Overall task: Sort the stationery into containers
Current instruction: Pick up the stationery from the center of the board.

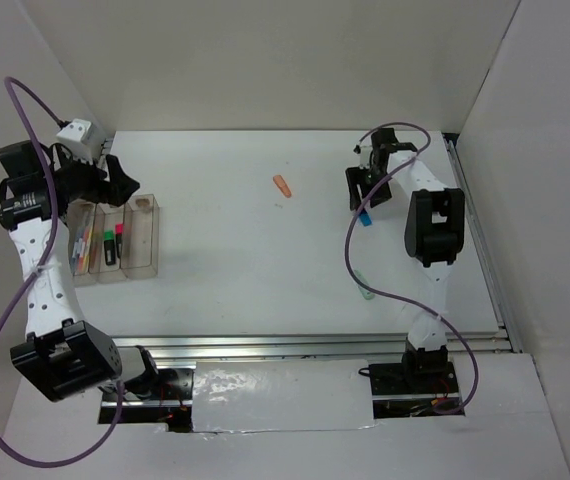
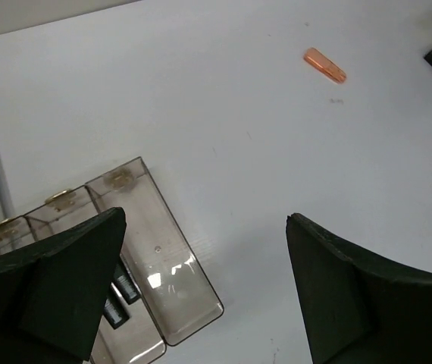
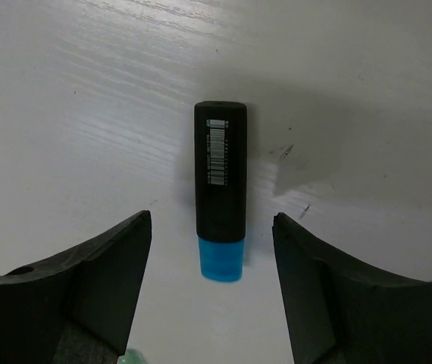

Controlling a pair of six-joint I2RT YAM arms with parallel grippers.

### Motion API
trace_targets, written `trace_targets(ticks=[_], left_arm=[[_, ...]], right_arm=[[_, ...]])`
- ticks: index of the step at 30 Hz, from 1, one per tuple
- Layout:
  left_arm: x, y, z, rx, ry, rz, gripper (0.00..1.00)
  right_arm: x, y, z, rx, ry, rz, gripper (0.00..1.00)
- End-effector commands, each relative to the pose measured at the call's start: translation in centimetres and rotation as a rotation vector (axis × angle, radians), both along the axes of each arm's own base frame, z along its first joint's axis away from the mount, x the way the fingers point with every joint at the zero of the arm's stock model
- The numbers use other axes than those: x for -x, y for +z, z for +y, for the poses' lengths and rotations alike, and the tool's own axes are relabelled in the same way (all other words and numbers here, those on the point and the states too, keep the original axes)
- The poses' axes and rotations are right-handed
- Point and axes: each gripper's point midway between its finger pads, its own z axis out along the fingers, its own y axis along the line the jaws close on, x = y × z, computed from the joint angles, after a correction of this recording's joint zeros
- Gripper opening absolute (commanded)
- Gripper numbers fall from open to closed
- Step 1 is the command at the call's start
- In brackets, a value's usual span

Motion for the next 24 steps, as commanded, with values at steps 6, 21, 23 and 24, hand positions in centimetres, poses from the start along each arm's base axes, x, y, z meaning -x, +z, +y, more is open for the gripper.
trace_targets(ticks=[6,21,23,24], left_arm=[[0.0,2.3,-3.2,-0.023,-0.149,-0.137,0.99],[3.7,2.2,-13.1,-0.281,-0.510,-0.349,0.84],[4.9,1.8,-15.9,-0.349,-0.640,-0.420,0.84],[5.7,0.4,-17.3,-0.359,-0.710,-0.423,0.84]], right_arm=[[-1.7,-1.2,0.6,0.094,-0.016,0.019,0.57],[2.4,4.9,5.8,-0.107,0.067,0.017,0.00],[4.6,7.3,8.0,-0.170,0.111,0.020,0.00],[5.7,8.2,9.5,-0.232,0.146,0.031,0.00]])
